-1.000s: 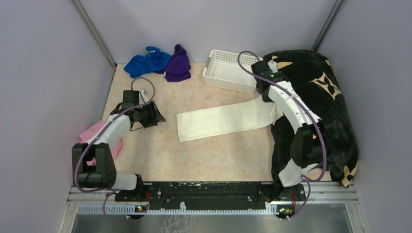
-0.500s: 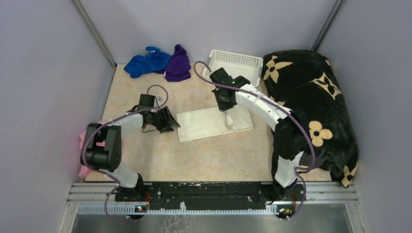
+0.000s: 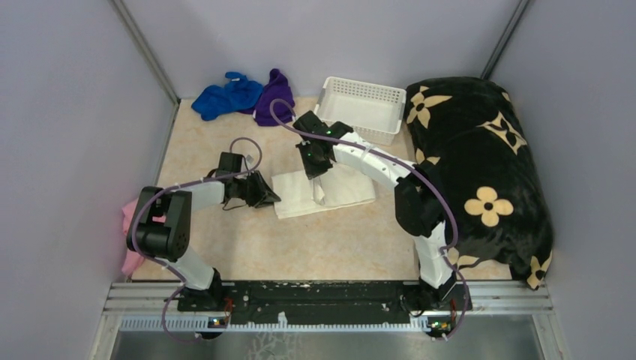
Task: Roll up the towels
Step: Fold the towel at the center of the board.
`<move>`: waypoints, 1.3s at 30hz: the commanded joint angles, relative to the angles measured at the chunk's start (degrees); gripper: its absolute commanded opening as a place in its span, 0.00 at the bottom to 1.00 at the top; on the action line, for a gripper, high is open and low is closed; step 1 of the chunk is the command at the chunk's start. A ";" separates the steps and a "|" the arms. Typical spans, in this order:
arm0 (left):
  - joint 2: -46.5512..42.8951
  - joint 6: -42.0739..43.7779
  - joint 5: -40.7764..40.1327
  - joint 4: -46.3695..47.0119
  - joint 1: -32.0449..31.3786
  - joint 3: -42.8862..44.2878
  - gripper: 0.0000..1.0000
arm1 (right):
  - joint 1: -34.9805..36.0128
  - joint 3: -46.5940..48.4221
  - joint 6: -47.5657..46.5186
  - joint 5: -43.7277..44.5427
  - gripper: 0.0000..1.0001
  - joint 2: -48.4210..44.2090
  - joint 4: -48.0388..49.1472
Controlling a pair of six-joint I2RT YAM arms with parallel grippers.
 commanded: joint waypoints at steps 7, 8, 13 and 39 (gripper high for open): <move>0.33 0.94 -3.31 -1.43 -1.31 -1.29 0.26 | 2.73 8.52 3.64 -4.24 0.00 6.07 3.92; 0.05 1.08 -3.77 -1.71 -1.44 -1.33 0.26 | 2.99 8.96 3.68 -4.53 0.00 6.41 3.90; -0.98 1.72 -5.31 -2.82 -1.91 -0.97 0.26 | 3.96 10.51 4.21 -5.97 0.00 7.94 4.30; -2.07 2.36 -7.90 -4.32 -3.25 -1.12 0.27 | 5.94 12.17 6.54 -11.84 0.00 14.29 9.35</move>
